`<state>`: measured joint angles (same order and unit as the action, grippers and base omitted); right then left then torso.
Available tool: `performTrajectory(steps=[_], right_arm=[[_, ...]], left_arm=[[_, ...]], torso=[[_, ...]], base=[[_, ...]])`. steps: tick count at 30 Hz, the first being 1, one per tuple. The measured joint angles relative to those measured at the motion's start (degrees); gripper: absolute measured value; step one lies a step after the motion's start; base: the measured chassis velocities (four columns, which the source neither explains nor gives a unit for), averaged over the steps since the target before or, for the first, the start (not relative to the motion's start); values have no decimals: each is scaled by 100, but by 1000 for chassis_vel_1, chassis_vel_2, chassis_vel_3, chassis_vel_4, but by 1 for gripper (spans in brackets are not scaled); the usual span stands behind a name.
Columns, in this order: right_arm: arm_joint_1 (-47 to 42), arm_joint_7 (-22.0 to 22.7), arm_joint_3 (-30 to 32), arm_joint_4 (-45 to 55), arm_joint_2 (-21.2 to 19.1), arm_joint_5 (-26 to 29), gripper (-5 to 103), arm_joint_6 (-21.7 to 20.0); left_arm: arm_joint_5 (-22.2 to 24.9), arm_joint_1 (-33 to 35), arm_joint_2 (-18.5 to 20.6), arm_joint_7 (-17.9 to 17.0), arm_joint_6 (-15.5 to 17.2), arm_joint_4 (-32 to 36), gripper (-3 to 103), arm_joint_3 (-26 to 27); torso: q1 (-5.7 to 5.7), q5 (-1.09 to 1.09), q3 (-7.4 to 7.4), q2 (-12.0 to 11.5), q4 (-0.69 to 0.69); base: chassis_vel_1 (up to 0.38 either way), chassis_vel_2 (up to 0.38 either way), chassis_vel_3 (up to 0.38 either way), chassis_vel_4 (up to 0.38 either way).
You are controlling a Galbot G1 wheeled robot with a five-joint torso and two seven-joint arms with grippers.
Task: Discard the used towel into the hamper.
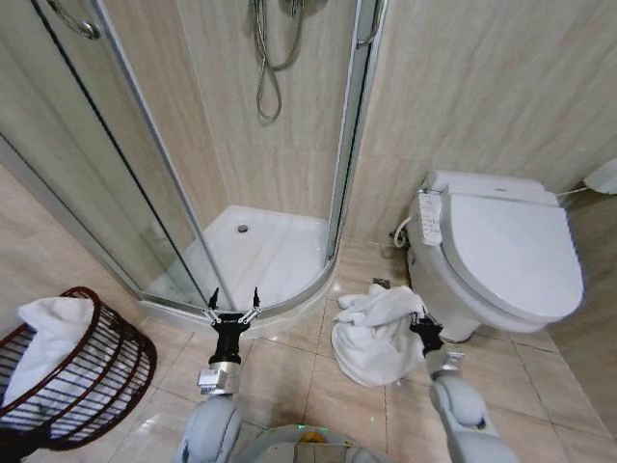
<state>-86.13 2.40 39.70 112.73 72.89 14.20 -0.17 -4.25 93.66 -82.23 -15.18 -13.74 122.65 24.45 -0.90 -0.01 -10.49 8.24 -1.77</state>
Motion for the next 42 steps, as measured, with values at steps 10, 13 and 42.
performTrajectory(steps=[10,13,42], right_arm=[[-458,141,350,1295,-252,349,6,-692],[-479,166,469,1554,-298,458,6,-787],[-62,-97,298,1653,-354,227,6,-762]], left_arm=[[184,-47,-6,-96,174,277,100,275],[361,-90,-7,-74,377,403,100,372],[1764,289,-165,2002,840,681,100,1632]], torso=[[0,1,0,0,0],[0,1,0,0,0],[0,3,-1,-1,-1]], base=[[0,0,0,0],[0,0,0,0],[0,0,0,0]])
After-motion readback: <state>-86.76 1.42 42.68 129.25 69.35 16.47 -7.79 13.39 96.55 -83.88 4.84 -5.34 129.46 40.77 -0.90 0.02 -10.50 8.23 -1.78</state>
